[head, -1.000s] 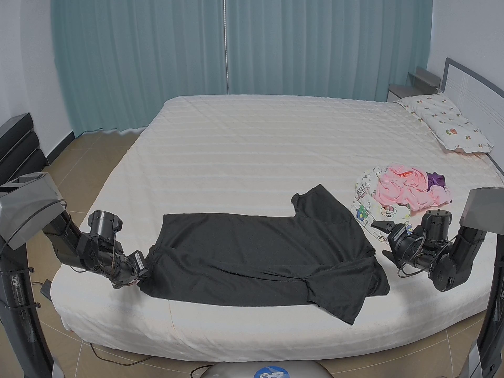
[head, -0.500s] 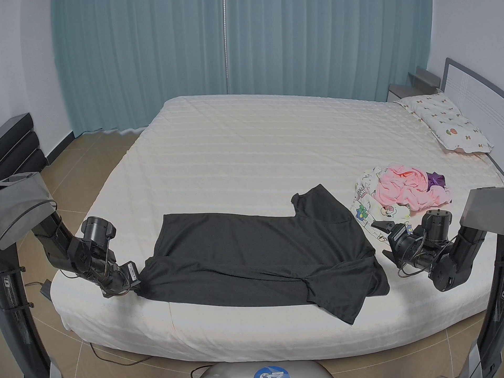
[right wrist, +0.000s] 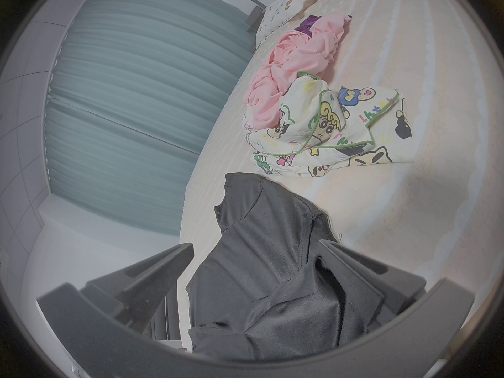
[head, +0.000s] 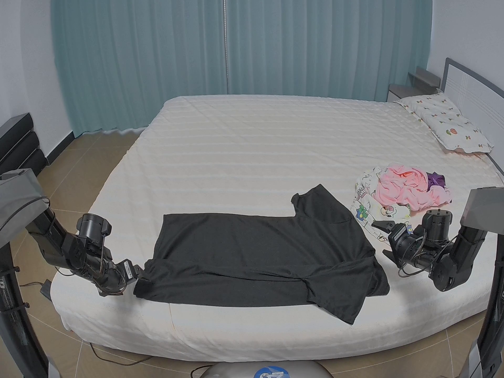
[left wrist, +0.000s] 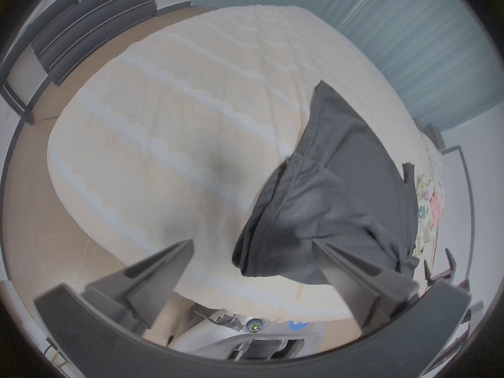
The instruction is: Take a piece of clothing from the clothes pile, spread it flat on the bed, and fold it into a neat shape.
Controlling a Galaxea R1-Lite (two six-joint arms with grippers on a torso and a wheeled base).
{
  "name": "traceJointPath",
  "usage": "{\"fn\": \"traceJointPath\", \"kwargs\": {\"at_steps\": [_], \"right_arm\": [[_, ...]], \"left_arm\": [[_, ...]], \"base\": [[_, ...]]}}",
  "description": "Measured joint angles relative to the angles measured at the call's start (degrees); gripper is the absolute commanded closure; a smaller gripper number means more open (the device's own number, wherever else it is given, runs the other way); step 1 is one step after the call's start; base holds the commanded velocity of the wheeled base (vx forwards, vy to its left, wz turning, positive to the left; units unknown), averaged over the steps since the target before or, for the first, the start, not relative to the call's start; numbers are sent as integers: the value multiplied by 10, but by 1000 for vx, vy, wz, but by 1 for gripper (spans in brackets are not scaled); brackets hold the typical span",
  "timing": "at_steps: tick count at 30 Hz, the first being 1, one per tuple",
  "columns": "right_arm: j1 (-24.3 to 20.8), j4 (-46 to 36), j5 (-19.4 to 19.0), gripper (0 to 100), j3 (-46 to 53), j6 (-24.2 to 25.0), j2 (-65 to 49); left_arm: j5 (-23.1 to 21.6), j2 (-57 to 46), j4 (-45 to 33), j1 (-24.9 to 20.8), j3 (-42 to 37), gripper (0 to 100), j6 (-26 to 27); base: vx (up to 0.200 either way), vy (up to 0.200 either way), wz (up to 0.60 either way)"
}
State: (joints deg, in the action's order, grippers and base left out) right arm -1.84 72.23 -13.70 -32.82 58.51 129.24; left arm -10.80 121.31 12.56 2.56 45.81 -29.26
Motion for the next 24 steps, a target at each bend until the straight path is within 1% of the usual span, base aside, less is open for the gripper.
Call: {"fn": "traceJointPath", "kwargs": {"at_steps": [4, 12, 14, 17, 19, 22, 24], "right_arm": [[0, 0, 0, 0, -1, 0, 0], [-3, 0, 0, 0, -1, 0, 1], [-4, 0, 0, 0, -1, -2, 1], [-4, 0, 0, 0, -1, -3, 2], [-4, 0, 0, 0, -1, -3, 2], [-4, 0, 0, 0, -1, -4, 3], [-5, 0, 0, 0, -2, -4, 4]], "left_arm": [[-4, -6, 2, 0, 30, 0, -23], [-36, 28, 3, -10, 108, 0, -25], [-40, 48, 5, -12, 124, 0, -8], [-44, 75, 7, -14, 139, 0, 39], [-49, 89, 8, -14, 147, 0, 59], [-65, 104, 19, -14, 153, 0, 64], [-69, 110, 25, -14, 154, 0, 64]], "base": [[0, 0, 0], [0, 0, 0], [0, 0, 0], [0, 0, 0], [0, 0, 0], [0, 0, 0], [0, 0, 0]]}}
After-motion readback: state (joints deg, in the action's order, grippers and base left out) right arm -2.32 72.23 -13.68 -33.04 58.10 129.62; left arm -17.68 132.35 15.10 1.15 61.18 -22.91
